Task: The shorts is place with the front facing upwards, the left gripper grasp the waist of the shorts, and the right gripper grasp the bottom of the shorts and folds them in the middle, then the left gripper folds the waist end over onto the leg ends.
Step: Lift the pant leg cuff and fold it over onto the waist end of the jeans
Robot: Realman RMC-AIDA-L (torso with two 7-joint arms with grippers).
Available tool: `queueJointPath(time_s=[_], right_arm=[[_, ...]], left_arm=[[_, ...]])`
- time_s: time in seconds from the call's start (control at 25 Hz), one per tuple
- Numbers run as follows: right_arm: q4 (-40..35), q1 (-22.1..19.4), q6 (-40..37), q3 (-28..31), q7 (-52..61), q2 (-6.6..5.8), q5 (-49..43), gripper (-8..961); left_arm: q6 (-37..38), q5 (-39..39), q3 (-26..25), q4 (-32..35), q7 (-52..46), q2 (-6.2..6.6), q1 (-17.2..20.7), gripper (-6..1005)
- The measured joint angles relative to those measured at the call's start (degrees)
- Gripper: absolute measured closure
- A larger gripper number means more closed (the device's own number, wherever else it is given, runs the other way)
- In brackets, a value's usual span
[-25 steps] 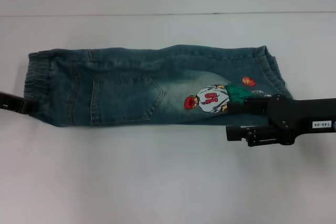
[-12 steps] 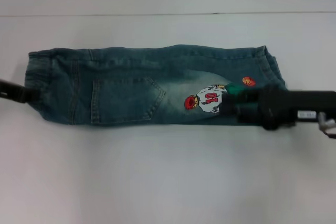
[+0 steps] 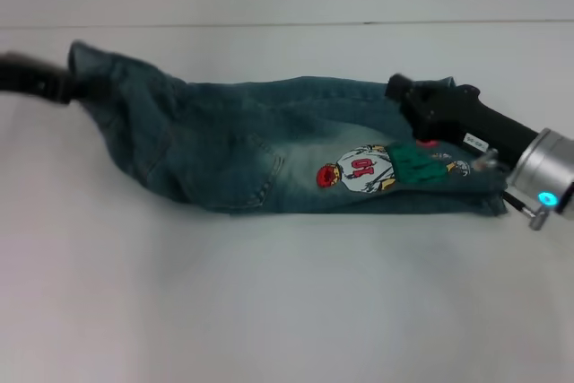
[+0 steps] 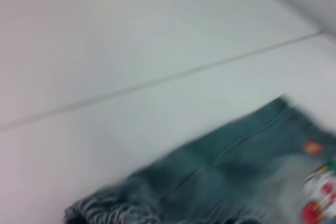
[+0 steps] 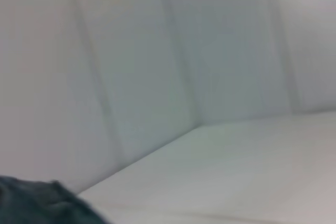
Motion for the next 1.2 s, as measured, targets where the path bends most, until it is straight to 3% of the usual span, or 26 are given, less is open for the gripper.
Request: queueJointPath(time_s=[0.2,0.44,0.72,0.92,1.2], right_arm=[[10.3,1.7,3.3,1.6,-14.3,0.51,12.9,954],[17.6,5.3,11.9,8.9,-20.9,0.84,15.6,953],[24.8,10.6,16.7,12.0,-30.7,1.3,14.4,950],[29.4,14.4,22.8,17.0,-31.3,1.33,1.0,946],[35.6,15.8,30.8,32.7,-30.3,1.32,-25.0,939]], left_arm=[[3.6,-6.4,0.0,0.5,-0.3,0.43,-2.5,954],[5.2,-9.0,0.5,-0.1,-0.6,-0.3,-6.9,955],[6.6,-10.9,0.7,-1.0,-0.7,-1.49,-11.2,954],[8.0,-13.7,0.7,-1.1,-1.2,-2.04,-12.6,956],[9.0,-16.4,0.7,-1.1,-1.5,-2.32,-12.7,951]])
